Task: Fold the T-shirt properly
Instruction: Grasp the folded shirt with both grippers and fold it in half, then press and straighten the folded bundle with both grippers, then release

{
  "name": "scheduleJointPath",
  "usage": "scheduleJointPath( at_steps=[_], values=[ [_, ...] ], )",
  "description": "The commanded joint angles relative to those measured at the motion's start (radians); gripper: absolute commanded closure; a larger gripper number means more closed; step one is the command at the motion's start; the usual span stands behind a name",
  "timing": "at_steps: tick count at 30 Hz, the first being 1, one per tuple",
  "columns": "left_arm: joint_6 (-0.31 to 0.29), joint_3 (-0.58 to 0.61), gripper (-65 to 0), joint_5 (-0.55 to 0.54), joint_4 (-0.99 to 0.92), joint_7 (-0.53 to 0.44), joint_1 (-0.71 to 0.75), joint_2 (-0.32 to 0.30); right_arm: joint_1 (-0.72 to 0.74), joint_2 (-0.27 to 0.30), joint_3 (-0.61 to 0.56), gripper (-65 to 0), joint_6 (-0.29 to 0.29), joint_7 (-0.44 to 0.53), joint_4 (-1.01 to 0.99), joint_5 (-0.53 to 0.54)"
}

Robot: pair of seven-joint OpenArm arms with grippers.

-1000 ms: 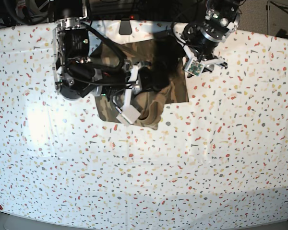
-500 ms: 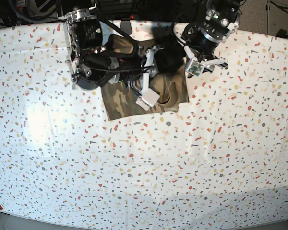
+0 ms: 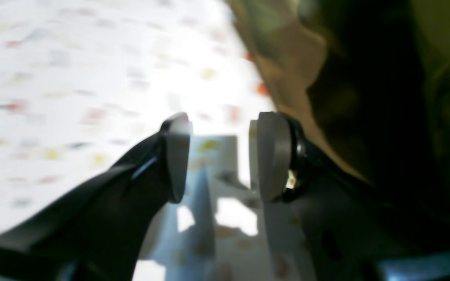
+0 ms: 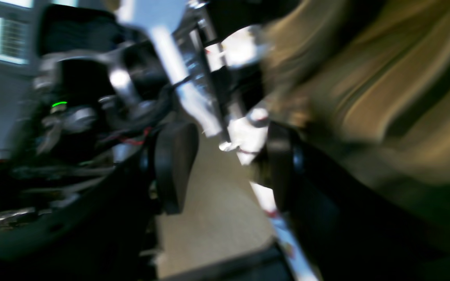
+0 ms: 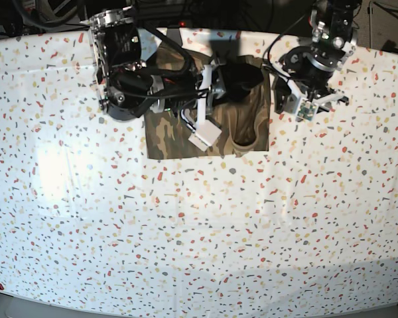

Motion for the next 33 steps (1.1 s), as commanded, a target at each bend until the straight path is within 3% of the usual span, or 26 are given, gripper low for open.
scheduleJointPath(
  at_steps=[1,7,10,12,15,19,21,24,27,31,33],
  values=[
    [0.008,-0.020,-27.3,-0.003,0.038,-0.025,-0.003,-0.004,0.013,-0.003,-0.003,-32.7,0.004,0.014,0.016,0.059],
    [0.008,-0.105,-27.3,-0.017,0.164,0.035,-0.003,-0.004,0.053,-0.005,-0.016,-32.7,0.029,-0.002,0.016,0.238],
    [0.008,-0.115,-27.3,-0.060,0.251,0.101,0.000,-0.004,0.104,-0.005,-0.012,-32.7,0.029,-0.015,0.016,0.253],
    [0.008,-0.115,-27.3,-0.109,0.312,0.147,0.002,-0.004,0.130,-0.002,0.005,-32.7,0.029,-0.016,0.016,0.238],
    [0.006,-0.115,-27.3,-0.206,0.384,0.225,0.011,-0.004,0.158,-0.002,0.059,-32.6,0.029,-0.016,0.016,0.135],
    [-0.062,-0.112,-27.3,-0.371,0.419,0.244,0.068,-0.003,0.170,0.041,0.145,-32.5,0.029,-0.015,0.016,0.043],
    [-0.114,-0.112,-27.2,-0.473,0.419,0.243,0.114,-0.003,0.170,0.091,0.175,-27.0,0.029,-0.015,0.016,0.024],
    [-0.169,-0.103,-25.2,-0.584,0.419,0.223,0.186,-0.003,0.170,0.168,0.198,-11.7,0.029,-0.015,0.016,-0.053],
    [-0.183,-0.043,-24.9,-0.587,0.413,0.158,0.238,-0.003,0.168,0.218,0.198,0.0,0.029,-0.010,0.015,-0.116],
    [-0.183,0.088,-24.9,-0.504,0.340,0.089,0.244,-0.002,0.158,0.230,0.197,0.0,0.029,0.042,-0.010,-0.211],
    [-0.147,0.138,-24.9,-0.446,0.272,0.050,0.226,0.003,0.151,0.228,0.197,0.0,0.029,0.084,-0.040,-0.256]
  ],
)
